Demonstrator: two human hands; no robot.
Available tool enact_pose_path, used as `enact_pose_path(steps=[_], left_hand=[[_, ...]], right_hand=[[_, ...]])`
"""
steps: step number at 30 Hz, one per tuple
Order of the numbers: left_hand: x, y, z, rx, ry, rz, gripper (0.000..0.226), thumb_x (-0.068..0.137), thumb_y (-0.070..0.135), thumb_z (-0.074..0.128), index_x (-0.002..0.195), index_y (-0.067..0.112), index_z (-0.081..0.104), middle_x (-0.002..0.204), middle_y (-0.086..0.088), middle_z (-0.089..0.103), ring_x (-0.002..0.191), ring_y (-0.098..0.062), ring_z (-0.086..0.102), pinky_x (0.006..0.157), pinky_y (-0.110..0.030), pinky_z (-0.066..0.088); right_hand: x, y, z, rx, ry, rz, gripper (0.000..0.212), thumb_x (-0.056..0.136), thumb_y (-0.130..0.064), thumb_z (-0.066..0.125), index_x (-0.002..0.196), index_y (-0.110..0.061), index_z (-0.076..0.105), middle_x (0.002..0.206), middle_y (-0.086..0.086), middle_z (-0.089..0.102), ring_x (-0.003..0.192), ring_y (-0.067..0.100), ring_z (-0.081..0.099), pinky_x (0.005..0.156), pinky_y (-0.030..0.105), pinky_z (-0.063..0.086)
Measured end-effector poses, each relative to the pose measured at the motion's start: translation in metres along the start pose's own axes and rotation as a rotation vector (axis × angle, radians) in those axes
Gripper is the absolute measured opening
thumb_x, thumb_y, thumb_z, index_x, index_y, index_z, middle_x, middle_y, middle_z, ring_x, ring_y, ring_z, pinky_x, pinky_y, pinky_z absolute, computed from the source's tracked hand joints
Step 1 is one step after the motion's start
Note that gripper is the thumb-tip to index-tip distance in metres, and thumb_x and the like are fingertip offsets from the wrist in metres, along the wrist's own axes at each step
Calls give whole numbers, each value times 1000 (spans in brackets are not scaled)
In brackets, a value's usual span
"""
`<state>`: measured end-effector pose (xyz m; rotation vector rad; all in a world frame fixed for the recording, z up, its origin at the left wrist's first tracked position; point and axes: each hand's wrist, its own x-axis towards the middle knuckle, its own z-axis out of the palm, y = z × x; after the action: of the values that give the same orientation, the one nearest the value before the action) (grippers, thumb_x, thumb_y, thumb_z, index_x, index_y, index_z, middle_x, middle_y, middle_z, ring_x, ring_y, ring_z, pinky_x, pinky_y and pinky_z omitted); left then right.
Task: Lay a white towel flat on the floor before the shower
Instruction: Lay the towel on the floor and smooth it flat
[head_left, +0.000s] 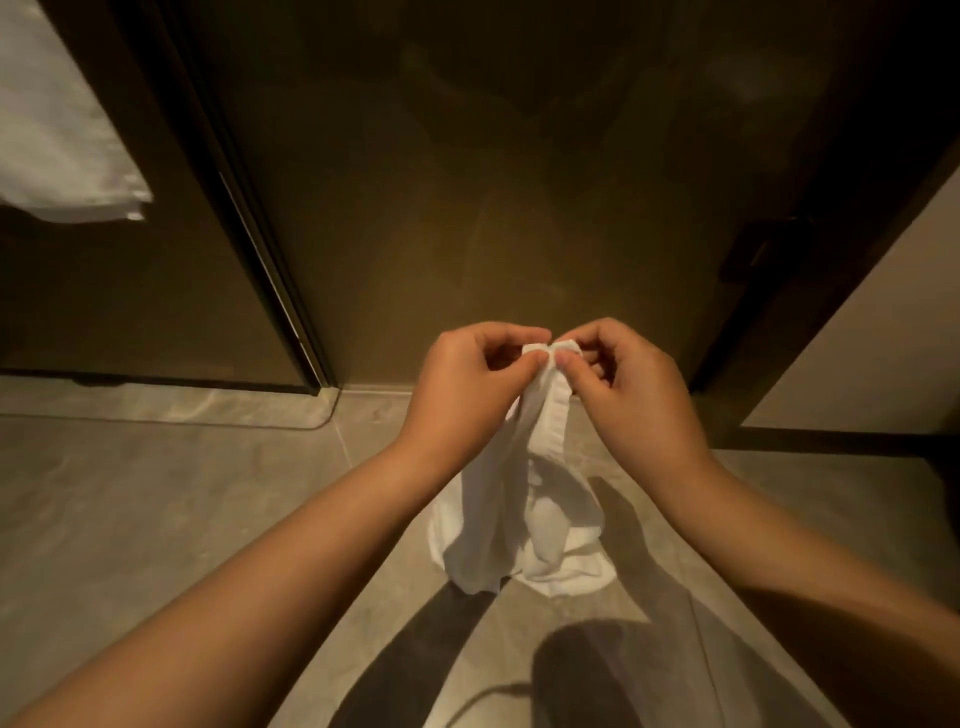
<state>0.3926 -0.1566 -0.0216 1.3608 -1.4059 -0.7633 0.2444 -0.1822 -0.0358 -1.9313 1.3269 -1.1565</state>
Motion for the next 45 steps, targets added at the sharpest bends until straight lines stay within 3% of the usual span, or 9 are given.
enact_pose_path(steps=[9, 16, 20, 26, 31, 34, 38, 42, 45], left_hand=[[-32, -88, 10, 61, -85, -198, 17, 79, 10, 73, 90, 22, 72, 75, 10, 72, 66, 1, 66, 63, -15, 52], [-62, -137, 16, 434, -236, -229, 30, 77, 11, 67, 106, 19, 68, 82, -1, 68, 75, -15, 62, 70, -28, 47], [-80, -160, 13, 549, -281, -176, 33, 79, 13, 64, 111, 20, 63, 79, 5, 64, 73, -12, 59, 65, -22, 40], [-90, -181, -7, 738, -270, -166, 34, 82, 13, 60, 114, 17, 51, 85, 4, 67, 80, -21, 63, 69, -37, 50], [-87, -191, -10, 817, -356, -236, 51, 79, 23, 63, 127, 22, 45, 98, 5, 64, 88, -20, 61, 68, -32, 49], [-75, -191, -7, 823, -235, -171, 54, 79, 42, 64, 125, 21, 48, 114, 0, 54, 105, -20, 52, 79, -34, 46], [-55, -196, -8, 922, -158, -125, 66, 83, 51, 58, 138, 20, 37, 139, -6, 40, 127, -26, 37, 100, -41, 37], [-46, -208, -3, 962, -308, -254, 83, 85, 51, 56, 149, 21, 12, 157, -8, 15, 142, -27, 17, 112, -45, 24], [-46, -215, 3, 965, -391, -263, 81, 86, 46, 57, 149, 20, 13, 153, -8, 27, 135, -29, 32, 106, -46, 32]], right_hand=[[-36, 62, 50, -192, -248, 37, 3, 88, -29, 61, 91, -31, 61, 77, -15, 61, 68, 1, 56, 55, 17, 42], [-55, 97, 50, -409, -457, -106, 14, 88, -9, 54, 95, -18, 60, 101, -1, 58, 84, 15, 55, 72, 28, 45], [-71, 117, 36, -477, -582, -189, 15, 86, -9, 55, 97, -17, 59, 100, 5, 64, 82, 22, 59, 70, 36, 50], [-72, 138, 8, -593, -475, -97, 30, 85, -30, 47, 110, -21, 63, 99, 2, 65, 87, 21, 57, 71, 41, 51], [-74, 151, 11, -614, -300, 98, 23, 90, -18, 46, 109, -18, 60, 102, 6, 64, 87, 20, 55, 73, 41, 52], [-63, 145, 25, -534, -215, 134, 38, 91, -36, 45, 126, -24, 48, 126, 3, 55, 108, 19, 53, 86, 39, 49], [-47, 133, 54, -676, -424, -38, 64, 86, -55, 51, 141, -30, 31, 151, -1, 33, 138, 22, 30, 110, 43, 26], [-45, 137, 78, -864, -541, -91, 55, 88, -52, 51, 133, -21, 43, 128, 5, 57, 119, 26, 48, 103, 40, 33], [-47, 142, 82, -959, -552, -38, 47, 90, -53, 44, 122, -17, 50, 107, 6, 64, 99, 26, 56, 84, 39, 40]])
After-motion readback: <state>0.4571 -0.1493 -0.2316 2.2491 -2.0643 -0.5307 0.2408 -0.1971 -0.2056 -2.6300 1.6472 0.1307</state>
